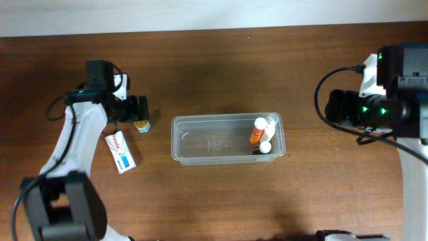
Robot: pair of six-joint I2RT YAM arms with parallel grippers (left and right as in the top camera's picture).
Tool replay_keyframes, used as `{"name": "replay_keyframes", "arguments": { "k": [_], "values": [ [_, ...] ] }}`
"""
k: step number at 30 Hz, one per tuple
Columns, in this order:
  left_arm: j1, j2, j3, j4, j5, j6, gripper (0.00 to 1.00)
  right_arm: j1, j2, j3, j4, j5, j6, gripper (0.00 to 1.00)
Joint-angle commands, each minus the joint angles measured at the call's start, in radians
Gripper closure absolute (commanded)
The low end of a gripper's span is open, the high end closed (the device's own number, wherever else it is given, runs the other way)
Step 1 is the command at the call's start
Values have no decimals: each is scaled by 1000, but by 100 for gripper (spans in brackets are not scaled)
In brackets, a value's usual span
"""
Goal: Pack container
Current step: 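Grasp the small orange-capped jar with the left gripper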
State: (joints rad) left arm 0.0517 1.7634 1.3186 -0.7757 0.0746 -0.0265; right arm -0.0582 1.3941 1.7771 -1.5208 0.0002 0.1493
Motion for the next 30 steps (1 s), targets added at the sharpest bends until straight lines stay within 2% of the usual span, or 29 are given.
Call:
{"name": "replay_keyframes", "arguments": {
  "k": [1, 5, 10, 11, 14, 16, 23, 27, 30],
  "values": [
    [-17, 122, 16, 37, -4, -6, 0, -10, 21, -5, -5, 5, -22, 11],
    [-37, 222, 16, 75, -4, -6, 1, -10, 40, -5, -7, 4, -23, 11],
    [-39, 252, 16, 93, -15, -6, 1, -11, 46, -5, -11, 5, -23, 11],
    [-39, 252, 19, 95, -18, -6, 9, -11, 46, -5, -11, 5, -23, 11],
    [-39, 252, 23, 99, -18, -6, 46, -11, 46, -5, -11, 5, -31, 11],
    [-39, 252, 25, 98, -18, -6, 56, -11, 46, -5, -11, 5, -34, 11],
    [-43, 198, 69, 30, -18, -7, 65, -11, 46, -5, -13, 5, -34, 11],
    [-104, 45, 137, -110, -18, -7, 65, -11, 46, -5, -13, 5, -34, 11],
    [-192, -107, 146, -155, -18, -13, 66, -11, 46, -5, -13, 5, -38, 11]
  ]
}}
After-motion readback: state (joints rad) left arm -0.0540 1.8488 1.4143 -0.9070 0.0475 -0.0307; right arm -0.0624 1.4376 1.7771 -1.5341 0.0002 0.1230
